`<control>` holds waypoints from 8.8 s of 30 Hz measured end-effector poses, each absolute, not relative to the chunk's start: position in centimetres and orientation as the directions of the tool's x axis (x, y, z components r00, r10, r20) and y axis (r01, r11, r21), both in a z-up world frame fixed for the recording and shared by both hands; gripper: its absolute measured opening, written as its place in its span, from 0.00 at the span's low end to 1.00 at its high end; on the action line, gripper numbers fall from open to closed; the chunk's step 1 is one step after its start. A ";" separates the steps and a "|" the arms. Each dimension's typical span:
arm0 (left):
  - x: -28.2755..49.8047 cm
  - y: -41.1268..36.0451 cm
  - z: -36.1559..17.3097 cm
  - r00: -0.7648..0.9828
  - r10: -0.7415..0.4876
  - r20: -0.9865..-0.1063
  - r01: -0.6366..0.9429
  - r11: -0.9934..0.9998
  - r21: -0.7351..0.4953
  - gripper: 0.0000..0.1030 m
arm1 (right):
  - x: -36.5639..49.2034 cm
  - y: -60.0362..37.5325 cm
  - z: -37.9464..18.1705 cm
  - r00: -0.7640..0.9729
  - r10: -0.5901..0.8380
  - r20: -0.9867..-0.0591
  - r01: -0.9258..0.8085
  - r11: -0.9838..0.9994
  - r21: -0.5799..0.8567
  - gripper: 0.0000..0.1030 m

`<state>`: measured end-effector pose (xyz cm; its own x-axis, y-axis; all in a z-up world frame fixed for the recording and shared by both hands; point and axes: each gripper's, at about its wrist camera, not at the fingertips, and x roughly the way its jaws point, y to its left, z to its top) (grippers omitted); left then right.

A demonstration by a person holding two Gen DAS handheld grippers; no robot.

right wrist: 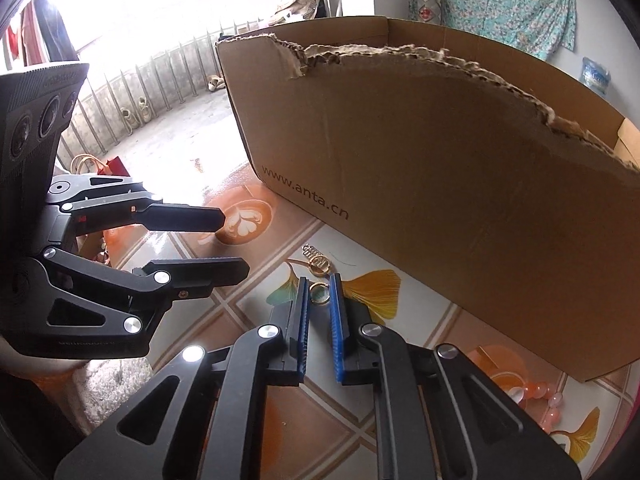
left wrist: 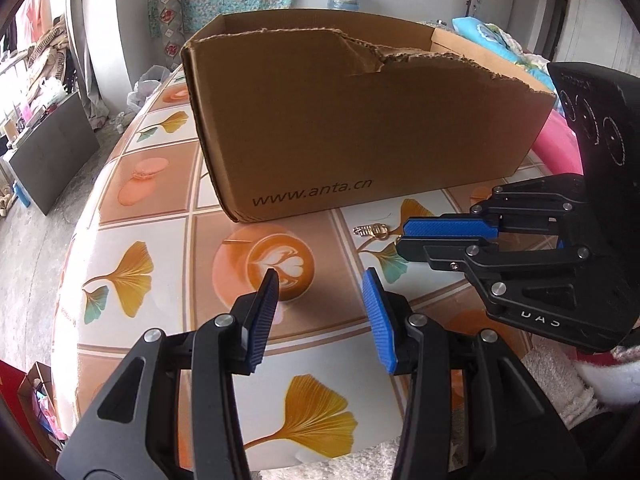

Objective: Organize jewelry
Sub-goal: 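Close the left tool on the gold bee charm while the right tool pinches a ring, then carry both held charms over the box and open both tools, then move both tools back to the silver charm and pink bead bracelet, then close the left tool on the small silver charm, then close the right tool on the pink bead bracelet while the left tool holds the charm, then lift the pink bracelet with the right tool while the left tool holds the charm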

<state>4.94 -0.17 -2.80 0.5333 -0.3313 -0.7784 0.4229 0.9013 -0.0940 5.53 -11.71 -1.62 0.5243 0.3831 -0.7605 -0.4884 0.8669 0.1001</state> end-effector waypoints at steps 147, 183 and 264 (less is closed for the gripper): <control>7.2 -5.8 -4.1 0.444 -0.222 -0.868 0.428 0.904 -0.013 0.92 | 4.1 -19.3 2.3 0.567 0.324 -0.757 -0.176 0.946 0.273 0.42; 7.3 -4.0 -3.6 0.502 -0.387 -0.773 0.477 0.870 -0.125 0.31 | 5.8 -20.3 1.2 0.581 0.388 -0.715 -0.112 0.909 0.402 0.43; 4.8 -4.6 -3.1 0.570 -0.250 -0.782 0.422 0.906 0.018 0.13 | 4.4 -27.4 -2.5 0.561 0.412 -0.718 0.050 0.849 0.526 0.10</control>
